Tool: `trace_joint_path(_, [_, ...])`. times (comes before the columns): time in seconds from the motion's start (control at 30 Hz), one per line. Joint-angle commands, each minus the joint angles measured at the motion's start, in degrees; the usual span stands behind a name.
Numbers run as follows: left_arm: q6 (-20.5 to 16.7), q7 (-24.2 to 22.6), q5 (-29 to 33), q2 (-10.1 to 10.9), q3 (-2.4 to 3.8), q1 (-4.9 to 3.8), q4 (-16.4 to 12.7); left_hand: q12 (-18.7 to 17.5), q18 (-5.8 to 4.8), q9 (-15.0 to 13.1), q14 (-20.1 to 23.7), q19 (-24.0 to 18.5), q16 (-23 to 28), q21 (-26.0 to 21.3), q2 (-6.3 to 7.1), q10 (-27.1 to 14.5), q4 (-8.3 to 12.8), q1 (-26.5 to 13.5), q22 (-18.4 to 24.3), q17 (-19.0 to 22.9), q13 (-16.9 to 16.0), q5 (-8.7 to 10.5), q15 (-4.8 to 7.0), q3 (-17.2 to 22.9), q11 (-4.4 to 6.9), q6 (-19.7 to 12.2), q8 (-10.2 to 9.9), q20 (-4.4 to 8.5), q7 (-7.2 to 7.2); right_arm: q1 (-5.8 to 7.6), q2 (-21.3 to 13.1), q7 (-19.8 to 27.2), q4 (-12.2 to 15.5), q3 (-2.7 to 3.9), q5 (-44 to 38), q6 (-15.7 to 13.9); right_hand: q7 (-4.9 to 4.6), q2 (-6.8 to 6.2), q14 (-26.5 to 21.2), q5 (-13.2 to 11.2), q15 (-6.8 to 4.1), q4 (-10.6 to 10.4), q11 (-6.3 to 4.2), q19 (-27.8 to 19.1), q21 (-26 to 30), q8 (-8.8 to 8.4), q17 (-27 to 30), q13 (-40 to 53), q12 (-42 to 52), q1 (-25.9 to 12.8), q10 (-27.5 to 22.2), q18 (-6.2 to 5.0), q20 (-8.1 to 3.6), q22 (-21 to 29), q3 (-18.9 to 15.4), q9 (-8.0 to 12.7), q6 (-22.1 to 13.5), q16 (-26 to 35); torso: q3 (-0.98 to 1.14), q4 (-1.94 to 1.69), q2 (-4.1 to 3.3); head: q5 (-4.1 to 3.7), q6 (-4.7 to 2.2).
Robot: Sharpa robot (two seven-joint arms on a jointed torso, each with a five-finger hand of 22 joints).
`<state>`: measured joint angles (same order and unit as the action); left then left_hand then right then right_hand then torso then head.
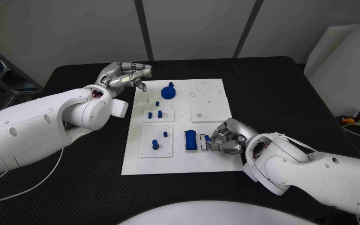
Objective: Assemble the parts on the task board
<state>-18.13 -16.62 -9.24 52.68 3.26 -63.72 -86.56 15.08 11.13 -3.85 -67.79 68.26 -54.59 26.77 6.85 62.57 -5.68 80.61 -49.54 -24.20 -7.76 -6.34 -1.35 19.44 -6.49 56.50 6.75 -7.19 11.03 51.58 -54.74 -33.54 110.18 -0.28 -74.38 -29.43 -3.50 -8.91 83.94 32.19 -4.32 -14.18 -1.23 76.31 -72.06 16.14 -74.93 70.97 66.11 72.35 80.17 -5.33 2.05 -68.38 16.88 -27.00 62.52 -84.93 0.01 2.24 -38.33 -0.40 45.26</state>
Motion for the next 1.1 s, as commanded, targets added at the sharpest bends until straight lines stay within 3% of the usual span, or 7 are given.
trace_joint_path(0.03, [0.63,-0.40,0.05,0.00,0.02,-0.07,-0.17,0.38,-0.70,-0.05,-0.06,0.44,0.20,-0.20,-0.34,-0.57,-0.05,-0.07,0.07,0.08,-0.09,-0.17,-0.35,-0.33,-0.01,-0.47,0.24,0.01,-0.04,0.05,0.56,0.40,-0.23,-0.02,1.16,-0.12,0.50,0.00,4.65,0.91,-0.34,-0.29,0.00,0.53,-0.42,0.30,-7.99,0.30,0.51,-0.98,0.36,0.32,-0.11,-0.16,-1.03,-0.04,0.16,-0.40,0.03,0.00,-0.01,0.08,0.01])
trace_joint_path(0.27, [0.68,-0.35,0.05,-0.04,0.02,-0.08,-0.15,0.38,-0.70,-0.05,-0.06,0.44,0.20,-0.20,-0.34,-0.57,-0.05,-0.07,0.07,0.08,-0.09,-0.17,-0.35,-0.33,-0.01,-0.47,0.24,0.01,-0.04,0.05,1.45,0.54,-0.40,-0.01,1.01,-0.11,0.59,0.10,4.66,1.89,-0.40,-0.91,-0.07,0.64,-0.50,0.46,-8.10,0.70,0.95,-2.21,0.55,0.35,-0.18,-0.31,-3.11,-0.30,0.37,-0.48,0.03,0.06,0.03,0.17,0.09])
trace_joint_path(0.8, [0.81,-0.21,0.05,0.10,0.02,-0.08,-0.24,0.38,-0.70,-0.05,-0.06,0.44,0.20,-0.20,-0.34,-0.57,-0.05,-0.07,0.07,0.08,-0.09,-0.17,-0.35,-0.33,-0.01,-0.47,0.24,0.01,-0.04,0.05,2.17,0.57,-0.57,0.00,0.48,-0.21,0.70,0.76,4.70,1.04,-0.46,-2.18,-0.13,0.82,-0.64,0.58,-8.34,1.48,1.76,-4.19,0.92,0.41,-0.26,-0.57,-6.82,-0.58,0.72,-0.65,0.00,0.04,0.04,0.30,-0.03])
trace_joint_path(1.1, [0.81,-0.22,0.05,0.17,0.02,-0.09,-0.25,0.38,-0.70,-0.05,-0.06,0.44,0.20,-0.20,-0.34,-0.57,-0.05,-0.07,0.07,0.08,-0.09,-0.17,-0.35,-0.33,-0.01,-0.47,0.24,0.01,-0.04,0.05,2.36,0.80,-0.57,0.00,-0.31,-0.23,0.59,1.56,4.67,-5.72,-0.33,-2.39,0.01,0.75,-0.48,0.31,-8.27,1.73,1.87,-7.31,0.93,0.38,-0.14,-0.52,-11.33,-0.55,0.80,-0.59,0.01,0.06,0.05,0.43,0.05])
